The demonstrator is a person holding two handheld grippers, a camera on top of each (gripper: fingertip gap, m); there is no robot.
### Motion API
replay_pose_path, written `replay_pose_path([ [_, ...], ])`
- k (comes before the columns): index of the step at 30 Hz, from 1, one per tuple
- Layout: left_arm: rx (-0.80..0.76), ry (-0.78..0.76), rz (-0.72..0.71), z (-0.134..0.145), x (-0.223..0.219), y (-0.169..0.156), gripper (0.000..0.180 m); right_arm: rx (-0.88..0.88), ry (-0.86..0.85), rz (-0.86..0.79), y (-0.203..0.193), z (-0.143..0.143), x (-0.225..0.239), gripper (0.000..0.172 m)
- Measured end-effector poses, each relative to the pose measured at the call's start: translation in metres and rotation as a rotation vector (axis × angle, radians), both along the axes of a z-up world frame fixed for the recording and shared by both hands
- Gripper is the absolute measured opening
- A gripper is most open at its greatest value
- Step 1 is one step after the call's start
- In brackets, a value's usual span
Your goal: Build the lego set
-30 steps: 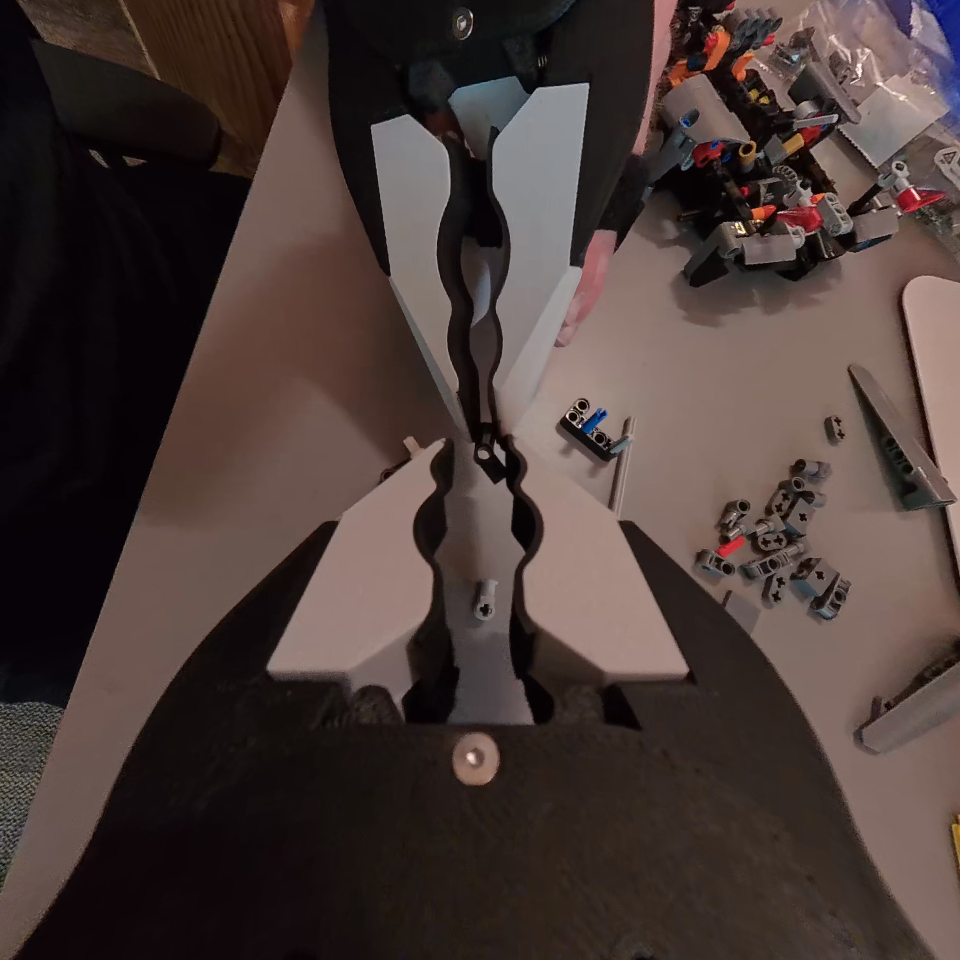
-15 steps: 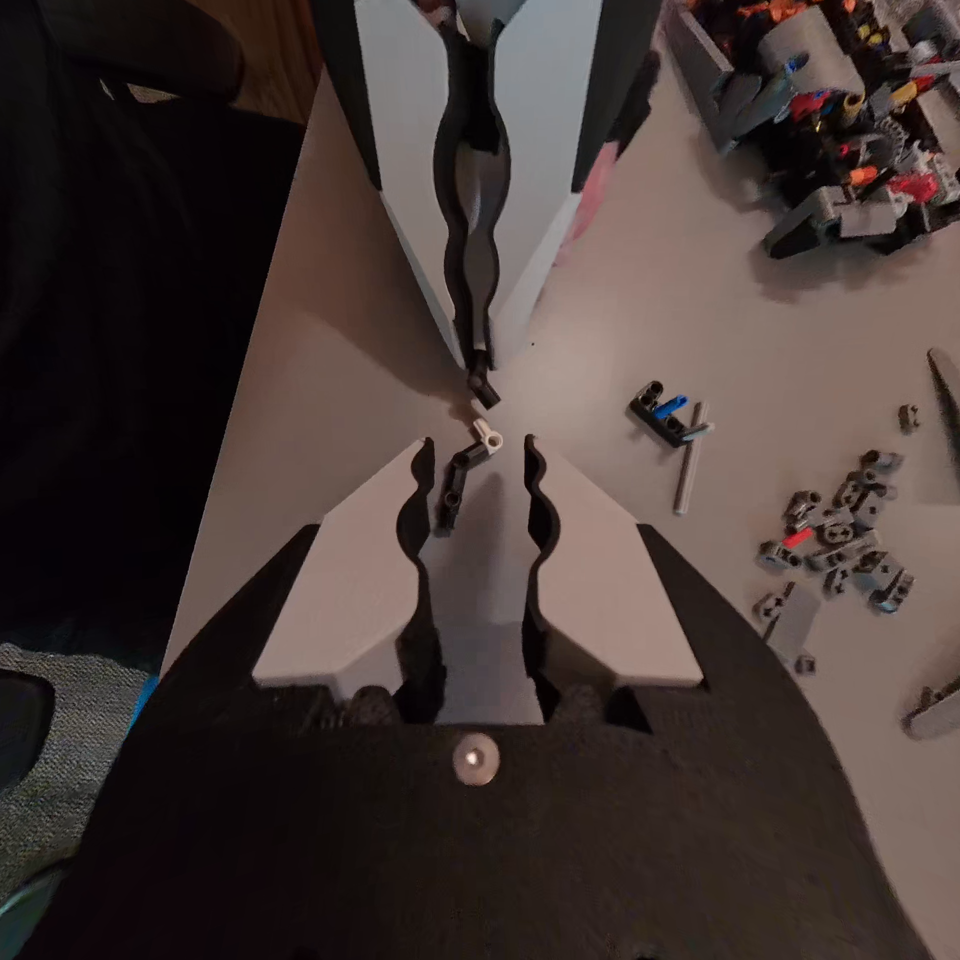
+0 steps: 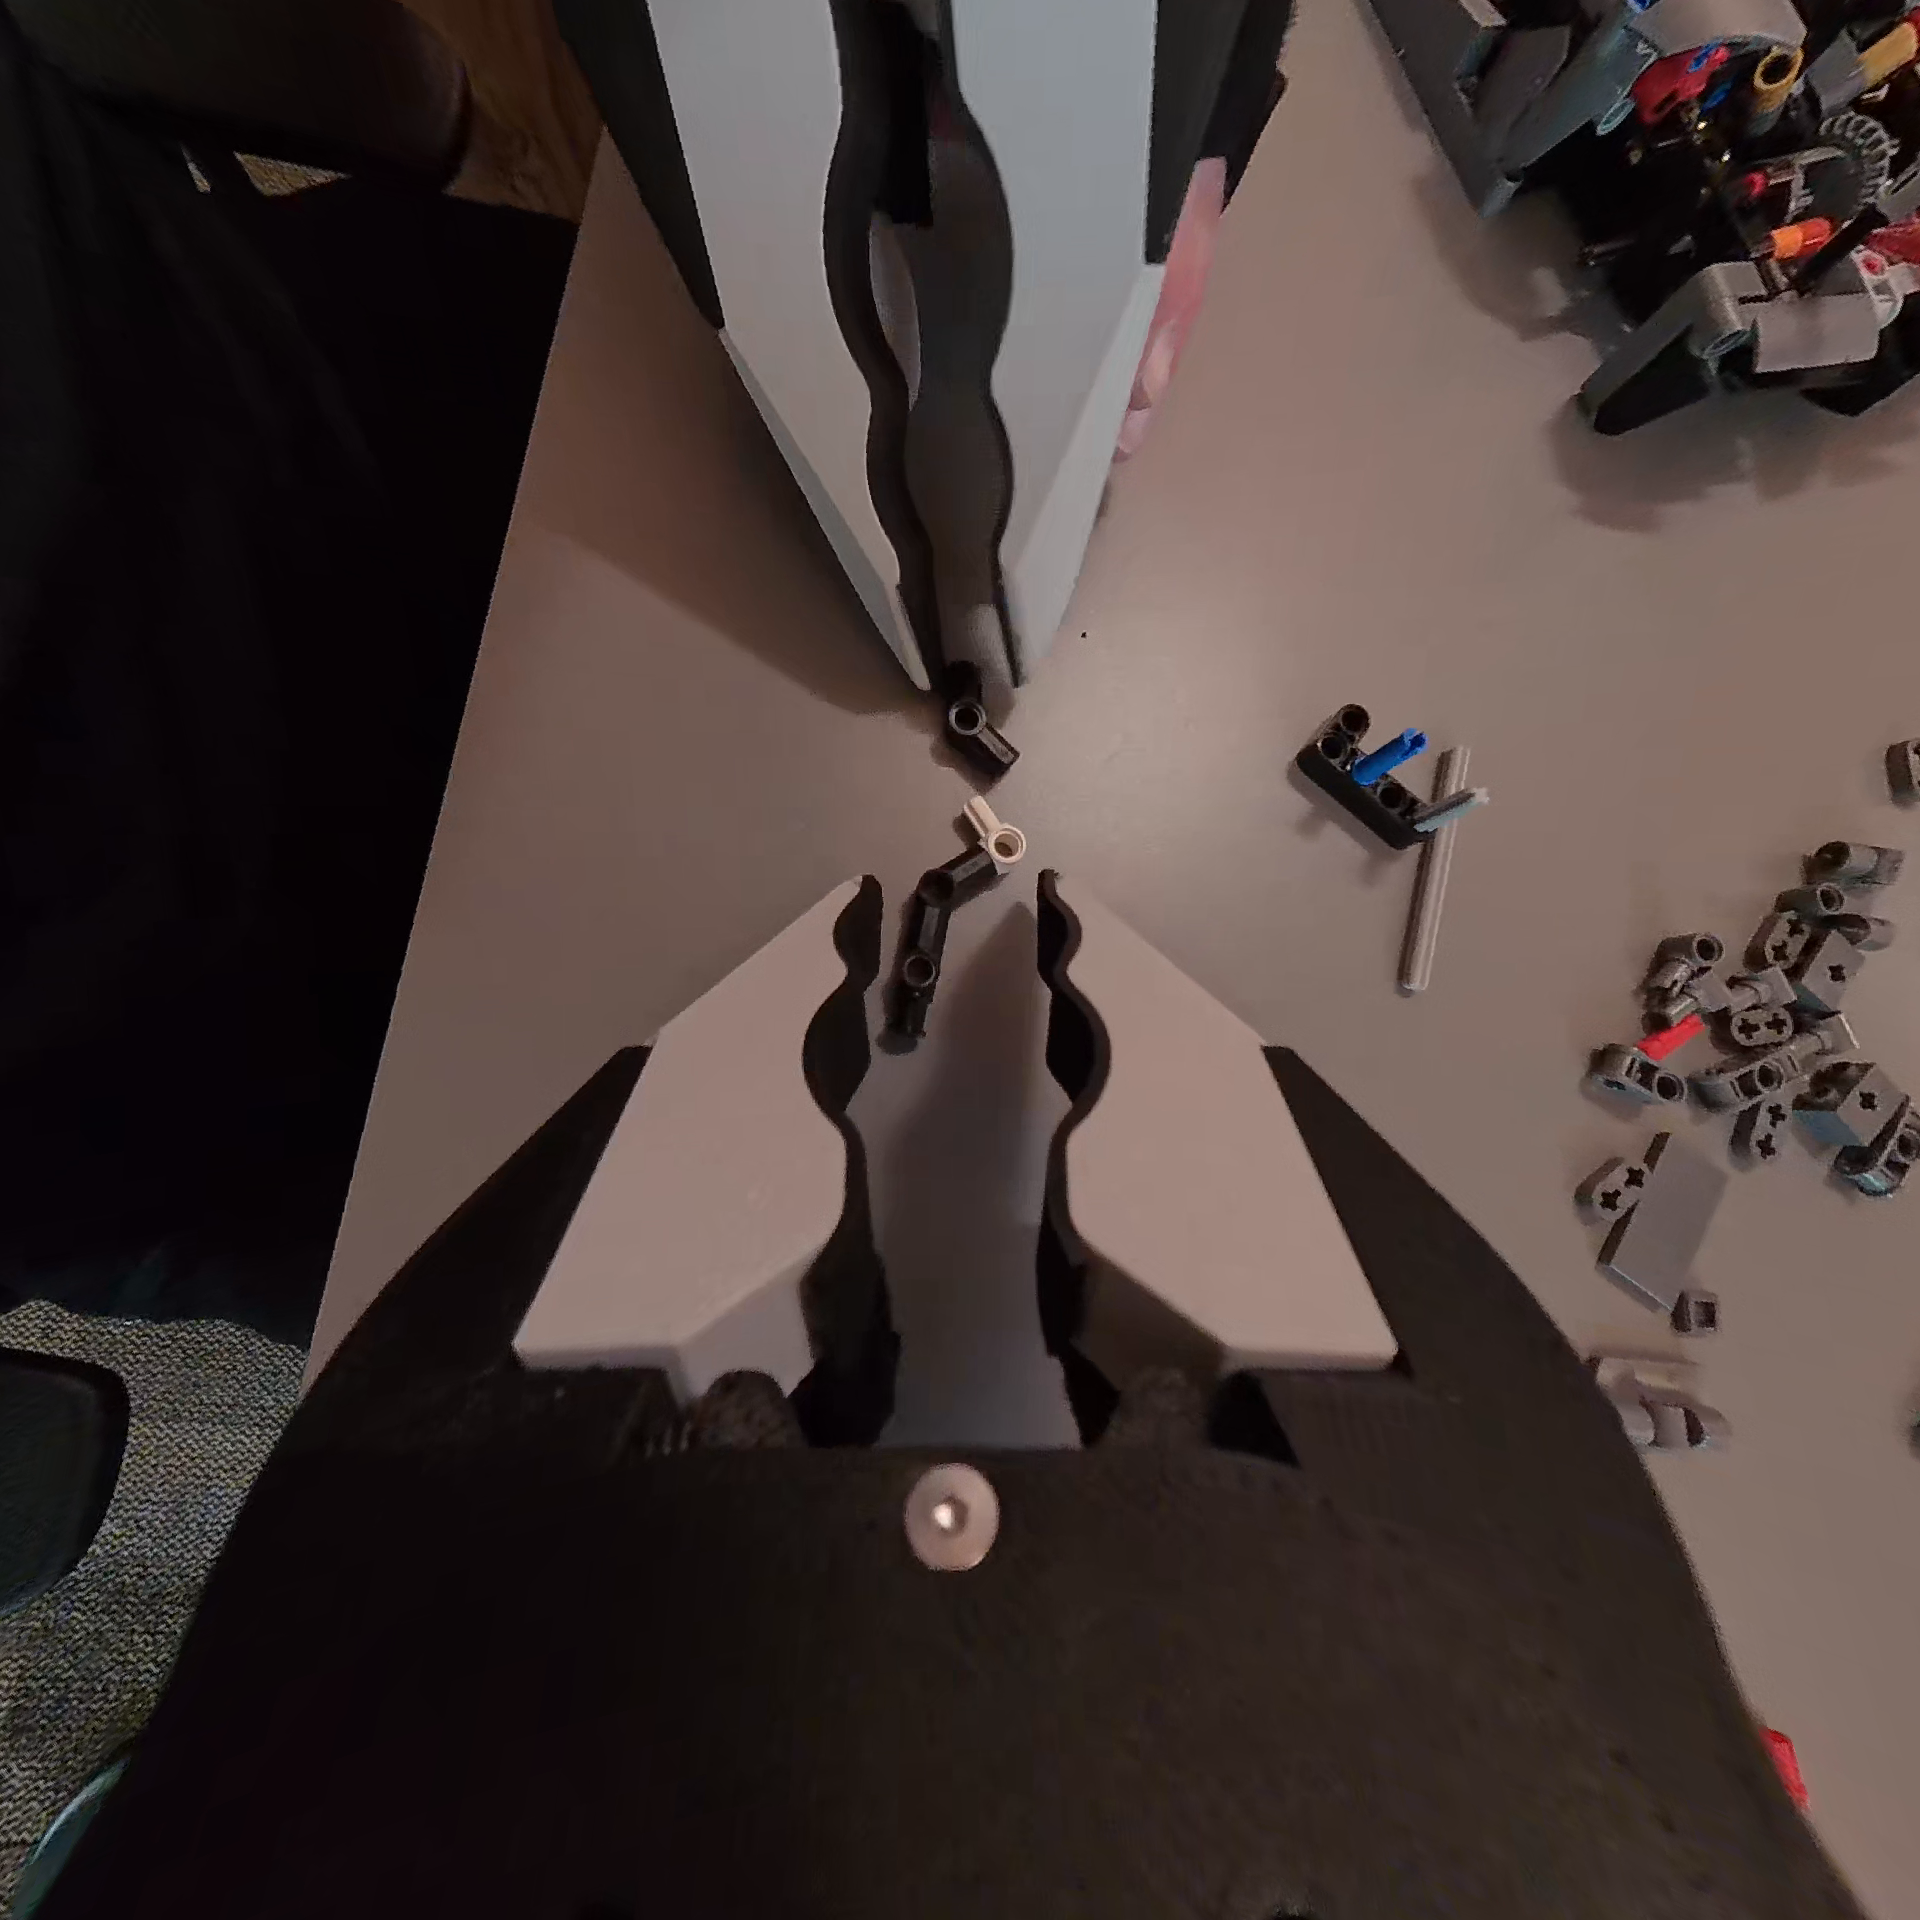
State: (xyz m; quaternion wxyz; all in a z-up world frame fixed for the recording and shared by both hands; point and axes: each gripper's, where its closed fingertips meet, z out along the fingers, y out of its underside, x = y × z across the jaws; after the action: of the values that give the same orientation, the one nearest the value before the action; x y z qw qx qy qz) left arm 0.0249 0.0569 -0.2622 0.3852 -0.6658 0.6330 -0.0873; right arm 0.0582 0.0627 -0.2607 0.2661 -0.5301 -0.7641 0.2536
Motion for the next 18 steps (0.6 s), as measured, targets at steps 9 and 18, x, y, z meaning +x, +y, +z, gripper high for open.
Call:
replay_pose_path([
  [9,-0.015,-0.02,0.02,0.004,0.005,-0.002,0.019,0.003,-0.003,-0.026,0.003,-0.001,-0.003,0.018],
  [18,-0.014,-0.007,0.048,-0.001,0.008,0.002,0.006,-0.003,0.0,-0.021,0.001,-0.002,-0.005,0.007],
])
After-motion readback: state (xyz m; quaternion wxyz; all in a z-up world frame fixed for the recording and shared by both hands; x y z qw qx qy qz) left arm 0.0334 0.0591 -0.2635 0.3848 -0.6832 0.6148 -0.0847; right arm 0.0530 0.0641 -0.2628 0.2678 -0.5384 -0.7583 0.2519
